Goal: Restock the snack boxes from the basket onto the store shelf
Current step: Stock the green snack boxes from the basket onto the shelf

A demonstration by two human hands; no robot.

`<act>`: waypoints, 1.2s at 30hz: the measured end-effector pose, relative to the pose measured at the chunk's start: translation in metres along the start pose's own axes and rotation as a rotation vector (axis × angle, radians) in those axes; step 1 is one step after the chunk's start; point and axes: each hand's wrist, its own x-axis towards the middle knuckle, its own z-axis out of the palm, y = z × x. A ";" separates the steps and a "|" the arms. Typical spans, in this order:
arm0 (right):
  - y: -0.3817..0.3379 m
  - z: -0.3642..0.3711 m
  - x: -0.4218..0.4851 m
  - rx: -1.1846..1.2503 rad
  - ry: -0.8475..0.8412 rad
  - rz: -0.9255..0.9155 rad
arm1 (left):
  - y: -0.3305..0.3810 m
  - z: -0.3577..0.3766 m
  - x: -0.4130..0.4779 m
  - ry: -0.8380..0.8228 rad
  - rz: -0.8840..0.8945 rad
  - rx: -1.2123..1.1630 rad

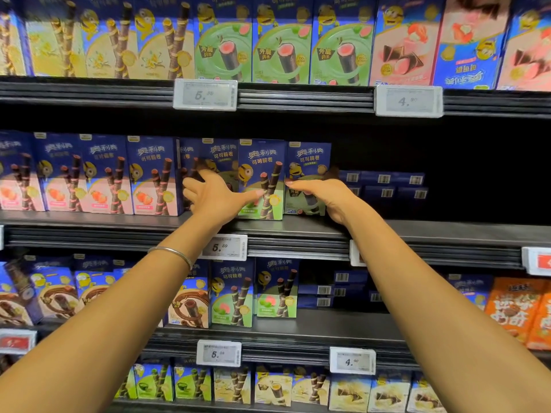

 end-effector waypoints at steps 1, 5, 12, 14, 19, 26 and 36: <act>0.000 0.000 0.000 0.003 0.002 -0.004 | 0.000 0.000 0.000 0.000 0.003 -0.001; 0.001 0.001 0.002 0.015 -0.007 -0.009 | 0.000 -0.001 0.001 -0.006 -0.011 -0.004; 0.001 0.001 0.003 0.002 -0.023 -0.014 | -0.001 0.000 0.004 -0.023 -0.008 -0.010; 0.000 0.002 0.003 0.005 -0.026 -0.014 | -0.002 0.000 0.003 -0.013 -0.003 0.002; 0.000 0.001 0.000 0.018 -0.034 -0.011 | -0.002 0.001 0.002 -0.021 0.004 0.008; -0.003 0.003 -0.006 0.028 -0.050 -0.003 | -0.001 0.001 0.001 -0.028 -0.001 0.007; -0.005 -0.009 -0.019 0.070 -0.037 -0.056 | 0.002 -0.016 -0.006 -0.004 0.008 -0.181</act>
